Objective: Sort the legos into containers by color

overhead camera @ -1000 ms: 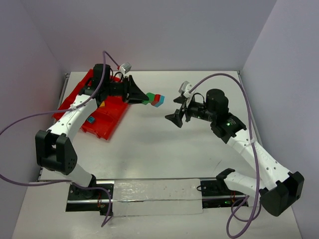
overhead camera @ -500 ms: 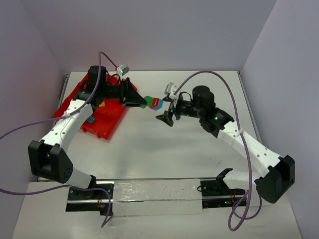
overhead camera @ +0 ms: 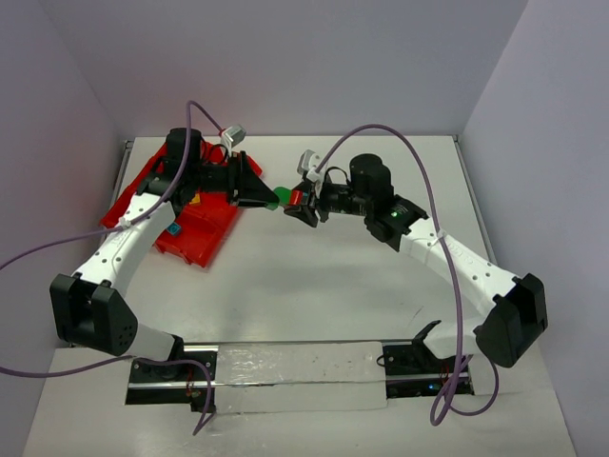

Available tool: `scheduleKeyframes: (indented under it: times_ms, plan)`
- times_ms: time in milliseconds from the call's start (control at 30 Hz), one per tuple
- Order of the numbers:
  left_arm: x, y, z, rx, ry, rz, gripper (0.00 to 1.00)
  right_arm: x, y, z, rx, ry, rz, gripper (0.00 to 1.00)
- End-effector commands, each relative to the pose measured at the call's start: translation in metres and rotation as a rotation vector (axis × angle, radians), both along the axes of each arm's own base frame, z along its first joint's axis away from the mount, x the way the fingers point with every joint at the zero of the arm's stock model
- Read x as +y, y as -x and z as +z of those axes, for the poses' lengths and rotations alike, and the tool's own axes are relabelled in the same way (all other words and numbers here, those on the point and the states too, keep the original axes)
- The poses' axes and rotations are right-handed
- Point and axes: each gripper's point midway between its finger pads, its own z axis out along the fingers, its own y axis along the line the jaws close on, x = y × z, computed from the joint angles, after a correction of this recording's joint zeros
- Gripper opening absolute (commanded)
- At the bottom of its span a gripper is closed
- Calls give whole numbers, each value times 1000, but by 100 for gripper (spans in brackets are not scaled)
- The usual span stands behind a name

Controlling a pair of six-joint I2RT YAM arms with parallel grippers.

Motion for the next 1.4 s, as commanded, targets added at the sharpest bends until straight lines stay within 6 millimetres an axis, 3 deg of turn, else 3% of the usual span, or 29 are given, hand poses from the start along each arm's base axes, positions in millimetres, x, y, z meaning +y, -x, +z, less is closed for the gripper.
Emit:
scheduleKeyframes:
  times_ms: [0,67,167,200,567,900,1033,1100,1167,1267,1367]
  plan:
    - [3,8,14,-53,24,-14,0,13,0,33,-66,-77,21,51]
    - [3,9,14,-54,23,-14,0,14,0,33,-58,-79,19,39]
    - [3,8,15,-60,14,-11,0,15,-2,30,-40,-70,13,5]
    - [3,8,14,-61,10,-8,0,14,-3,29,-37,-66,2,1]
    - [10,4,20,-87,2,20,0,-18,6,5,-60,-45,-89,0]
    - [20,-4,18,-94,-21,70,0,-24,13,-6,-32,-31,-87,0]
    - [62,-38,12,-82,-121,260,0,-29,15,-6,-31,-23,-109,0]
    - [108,-63,1,-30,-175,453,0,-35,16,-3,-40,-26,-131,0]
    - [138,-77,-11,25,-191,585,0,-39,19,-5,-28,-16,-143,0]
    - [198,-104,-28,69,-298,839,0,-44,24,1,-29,-27,-154,0]
    - [238,-132,-36,77,-431,998,0,-45,28,7,-27,-49,-151,0]
